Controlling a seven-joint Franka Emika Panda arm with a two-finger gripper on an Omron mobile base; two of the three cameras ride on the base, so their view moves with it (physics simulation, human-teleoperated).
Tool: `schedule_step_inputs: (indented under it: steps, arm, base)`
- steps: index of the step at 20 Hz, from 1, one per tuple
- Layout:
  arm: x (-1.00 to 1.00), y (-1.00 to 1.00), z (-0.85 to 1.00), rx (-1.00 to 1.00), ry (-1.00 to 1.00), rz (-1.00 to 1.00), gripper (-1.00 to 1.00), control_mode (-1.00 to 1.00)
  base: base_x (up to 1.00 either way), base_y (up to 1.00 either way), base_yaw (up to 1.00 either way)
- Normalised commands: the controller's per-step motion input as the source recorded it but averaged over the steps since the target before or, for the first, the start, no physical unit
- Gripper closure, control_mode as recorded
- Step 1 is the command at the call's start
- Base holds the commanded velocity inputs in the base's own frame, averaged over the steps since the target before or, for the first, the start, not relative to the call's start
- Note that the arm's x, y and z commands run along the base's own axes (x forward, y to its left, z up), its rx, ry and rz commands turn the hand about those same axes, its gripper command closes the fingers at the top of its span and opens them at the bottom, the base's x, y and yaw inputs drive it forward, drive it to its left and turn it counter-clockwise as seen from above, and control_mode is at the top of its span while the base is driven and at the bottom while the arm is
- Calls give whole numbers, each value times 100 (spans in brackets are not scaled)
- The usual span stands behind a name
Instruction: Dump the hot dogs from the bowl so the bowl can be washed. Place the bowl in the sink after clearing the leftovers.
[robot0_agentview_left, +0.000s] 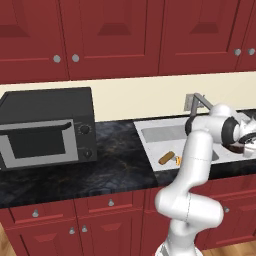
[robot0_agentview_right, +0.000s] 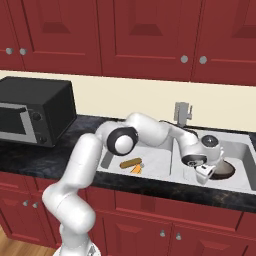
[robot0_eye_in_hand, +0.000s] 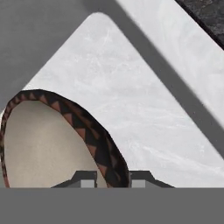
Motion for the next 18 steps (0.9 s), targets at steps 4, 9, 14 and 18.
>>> schedule_step_inputs:
  steps: [4,9,14,18]
  arm:
    - [61,-29,-40,0,3,0,100,-100]
    - [41,-11,-23,-2,-2,0,100,-100]
    - [14,0,-50,-11,0,0,-100,-100]
    - [0,0,-11,-3,-3,-4,-100,-100]
  base:
    - [0,0,0]
    - [0,0,0]
    - [0,0,0]
    - [0,0,0]
